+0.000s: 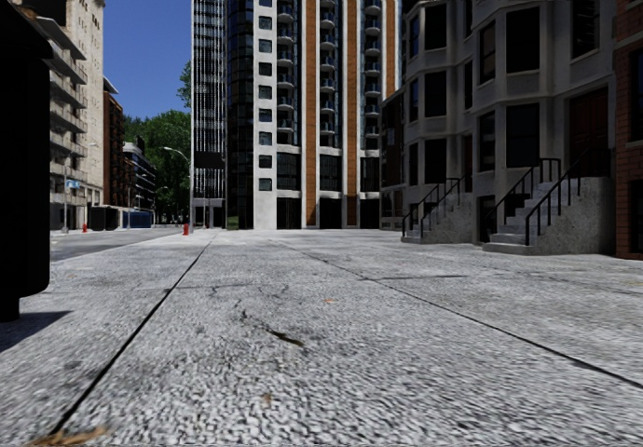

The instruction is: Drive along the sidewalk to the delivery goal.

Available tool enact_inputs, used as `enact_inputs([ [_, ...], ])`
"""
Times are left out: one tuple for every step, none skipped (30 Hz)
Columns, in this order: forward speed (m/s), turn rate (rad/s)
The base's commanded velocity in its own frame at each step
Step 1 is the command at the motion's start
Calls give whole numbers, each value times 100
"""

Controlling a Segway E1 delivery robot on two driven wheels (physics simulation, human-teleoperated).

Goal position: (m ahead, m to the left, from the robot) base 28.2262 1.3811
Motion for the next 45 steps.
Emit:
enact_inputs([
  [200,0],
  [200,0],
  [200,0],
  [200,0],
  [200,0],
  [200,0],
  [200,0],
  [200,0],
  [200,0],
  [200,0],
  [200,0],
  [200,0],
  [200,0],
  [200,0],
  [200,0],
  [200,0],
  [200,0],
  [200,0],
  [200,0],
  [200,0],
  [200,0],
  [200,0],
  [200,0],
  [200,0],
  [200,0],
  [200,0],
  [200,0],
  [200,0],
  [200,0],
  [200,0],
  [200,0],
  [200,0],
  [200,0],
  [200,0],
  [200,0],
  [200,0],
  [200,0],
  [200,0],
  [200,0],
  [200,0],
  [200,0],
  [200,0],
  [200,0],
  [200,0],
  [200,0],
])
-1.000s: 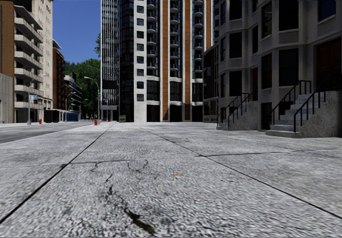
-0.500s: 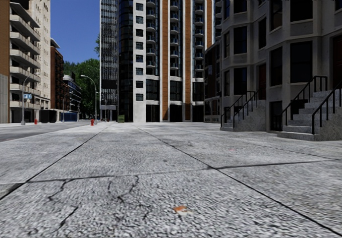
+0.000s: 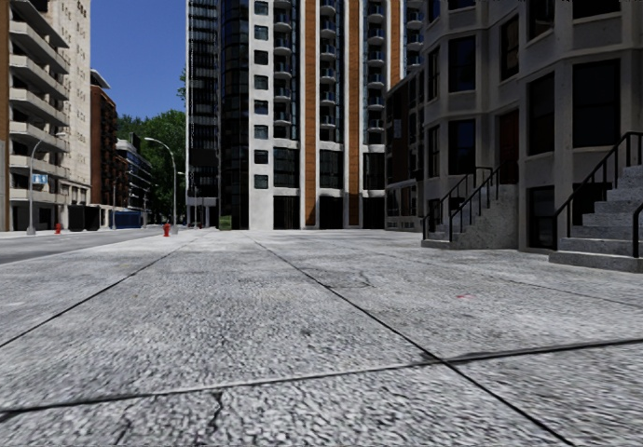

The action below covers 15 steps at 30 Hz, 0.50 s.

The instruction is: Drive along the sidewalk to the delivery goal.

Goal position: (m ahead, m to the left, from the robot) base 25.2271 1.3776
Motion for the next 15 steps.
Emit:
enact_inputs([
  [200,0],
  [200,0],
  [200,0],
  [200,0],
  [200,0],
  [200,0],
  [200,0],
  [200,0],
  [200,0],
  [200,0],
  [200,0],
  [200,0],
  [200,0],
  [200,0],
  [200,0],
])
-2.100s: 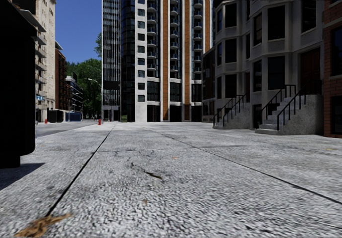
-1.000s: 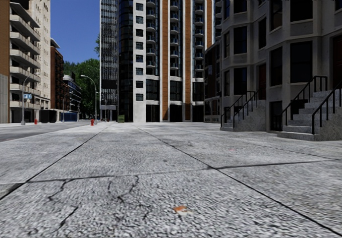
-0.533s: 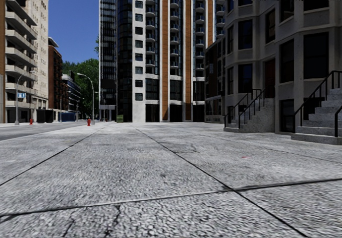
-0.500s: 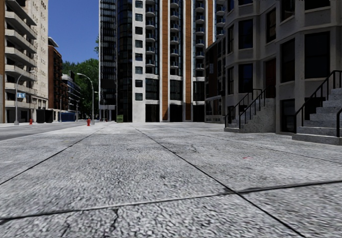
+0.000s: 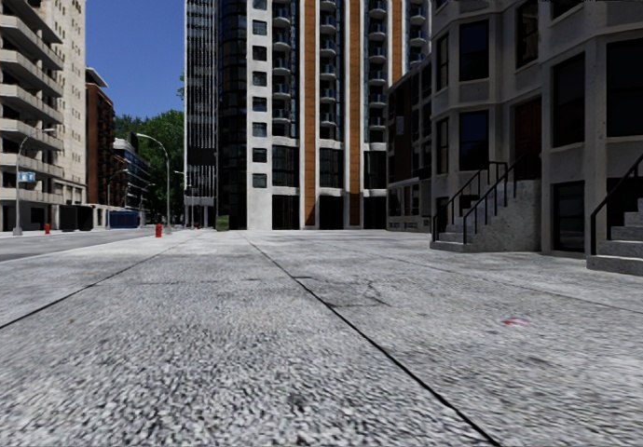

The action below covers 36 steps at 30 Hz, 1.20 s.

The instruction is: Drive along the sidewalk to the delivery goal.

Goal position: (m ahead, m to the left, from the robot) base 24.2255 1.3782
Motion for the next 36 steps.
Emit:
enact_inputs([
  [200,0],
  [200,0],
  [200,0],
  [200,0],
  [200,0],
  [200,0],
  [200,0],
  [200,0],
  [200,0],
  [200,0],
  [200,0],
  [200,0],
  [200,0],
  [200,0],
  [200,0],
  [200,0],
  [200,0],
  [200,0],
  [200,0],
  [200,0],
  [200,0],
  [200,0],
  [200,0],
  [200,0],
  [200,0],
  [200,0],
  [200,0],
  [200,0],
  [200,0],
  [200,0],
  [200,0],
  [200,0],
  [200,0],
  [200,0],
  [200,0],
  [200,0],
])
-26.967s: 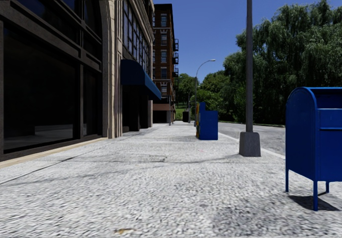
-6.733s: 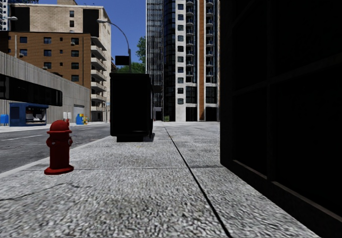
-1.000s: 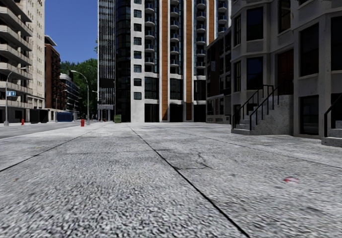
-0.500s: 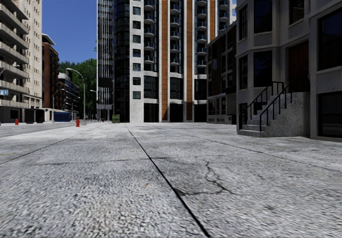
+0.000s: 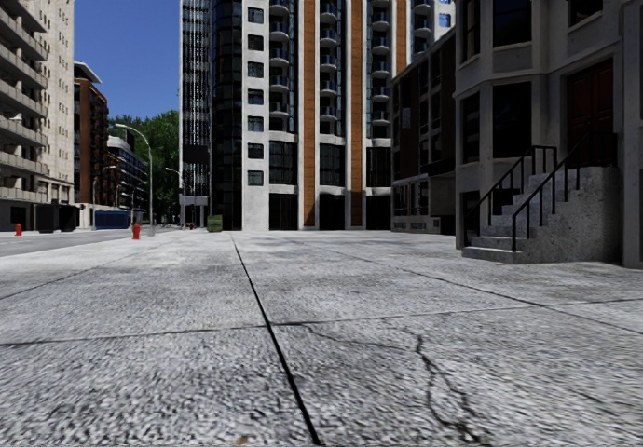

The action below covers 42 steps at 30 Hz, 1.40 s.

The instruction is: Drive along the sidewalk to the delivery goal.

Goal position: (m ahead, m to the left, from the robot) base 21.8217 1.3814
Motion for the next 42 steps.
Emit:
enact_inputs([
  [200,0],
  [200,0],
  [200,0],
  [200,0],
  [200,0],
  [200,0],
  [200,0],
  [200,0],
  [200,0],
  [200,0],
  [200,0],
  [200,0],
  [200,0],
  [200,0],
  [200,0],
  [200,0],
  [200,0],
  [200,0],
  [200,0],
  [200,0],
  [200,0],
  [200,0],
  [200,0],
  [200,0],
  [200,0],
  [200,0],
  [200,0],
  [200,0],
  [200,0],
  [200,0],
  [200,0],
  [200,0],
  [200,0],
  [200,0],
  [200,0],
  [200,0],
  [200,0],
  [200,0],
  [200,0],
  [200,0],
  [200,0],
  [200,0],
])
